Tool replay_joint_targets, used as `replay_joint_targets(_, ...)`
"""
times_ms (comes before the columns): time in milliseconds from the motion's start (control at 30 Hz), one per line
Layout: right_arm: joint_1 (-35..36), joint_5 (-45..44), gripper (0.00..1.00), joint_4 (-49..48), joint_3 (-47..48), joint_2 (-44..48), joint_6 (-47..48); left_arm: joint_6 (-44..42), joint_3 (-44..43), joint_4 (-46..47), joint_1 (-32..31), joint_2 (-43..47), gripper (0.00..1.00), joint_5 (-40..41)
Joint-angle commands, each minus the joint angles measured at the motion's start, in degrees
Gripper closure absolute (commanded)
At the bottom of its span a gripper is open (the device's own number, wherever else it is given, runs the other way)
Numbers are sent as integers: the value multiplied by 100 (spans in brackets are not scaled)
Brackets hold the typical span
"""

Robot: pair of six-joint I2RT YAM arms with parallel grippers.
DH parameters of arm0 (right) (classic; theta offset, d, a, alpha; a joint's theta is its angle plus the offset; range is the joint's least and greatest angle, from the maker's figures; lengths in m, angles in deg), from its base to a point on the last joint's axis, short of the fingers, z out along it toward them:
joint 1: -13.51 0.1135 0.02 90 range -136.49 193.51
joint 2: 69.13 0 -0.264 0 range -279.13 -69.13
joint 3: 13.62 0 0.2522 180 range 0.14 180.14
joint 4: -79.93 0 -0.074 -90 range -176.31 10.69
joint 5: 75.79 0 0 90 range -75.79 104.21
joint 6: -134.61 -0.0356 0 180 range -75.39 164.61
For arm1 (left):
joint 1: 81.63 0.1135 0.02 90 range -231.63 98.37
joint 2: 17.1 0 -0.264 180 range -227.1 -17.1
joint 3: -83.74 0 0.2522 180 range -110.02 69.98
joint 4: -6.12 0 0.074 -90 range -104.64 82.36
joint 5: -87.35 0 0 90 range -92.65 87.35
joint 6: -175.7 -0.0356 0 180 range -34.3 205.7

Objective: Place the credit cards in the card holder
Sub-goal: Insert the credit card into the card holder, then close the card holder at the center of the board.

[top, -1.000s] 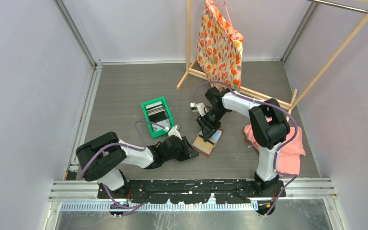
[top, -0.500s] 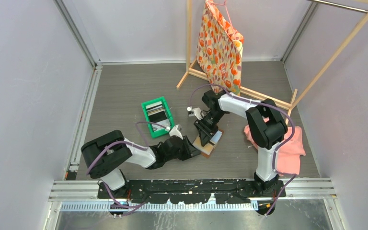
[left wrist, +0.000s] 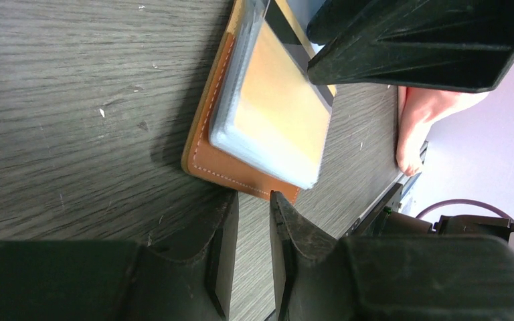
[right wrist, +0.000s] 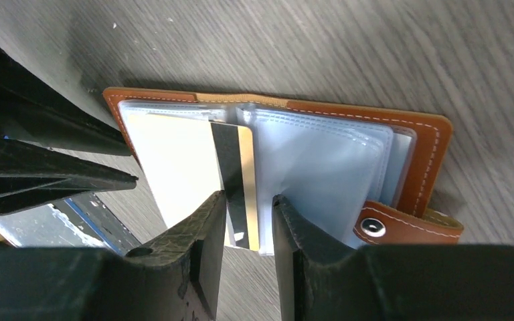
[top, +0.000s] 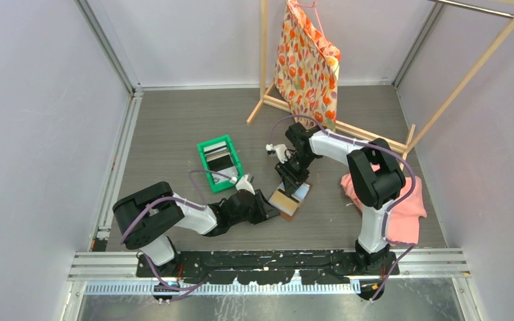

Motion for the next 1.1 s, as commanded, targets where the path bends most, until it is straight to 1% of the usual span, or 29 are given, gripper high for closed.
replay_joint_targets(0,258,201,65,157,54,-57,79,-194,21,-136,36,-121,74,24)
replay_joint_targets(167,533,367,67,287,120,-57,104,-215,71,-158,106,-56,74,13)
replay_joint_targets(333,587,464,69,328,116,-7,111,-239,126,-172,170,3,74,-14)
replay_joint_targets(433,631,444,68,350,133,17,128,-261,150,-187,208,57,74,-30)
replay_joint_targets(533,592,271,62,429,284,173,171,-362,193,-199,213,179,74,-106)
replay_joint_targets(667,334,220,50,468,369,874,381,-585,305,-261,215,515,72,-327)
replay_joint_targets(733,161,391,46,477,319,1237,495,-708,330,-464,218,783,69,-421)
replay_joint_targets(833,-186,441,45,292,228,1619,460,-955,278,-1004,216,1305,66,-445)
replay_joint_targets(900,-463,177,44,-137,50,1792,267,-1151,177,-1501,214,1773,64,-445)
replay_joint_targets(967,-517,-343,40,-463,-178,1888,285,-1368,82,-1997,220,2192,62,-407)
replay_joint_targets(1067,-550,-717,39,-618,-214,1680,203,-1627,45,-2590,214,2792,60,-180)
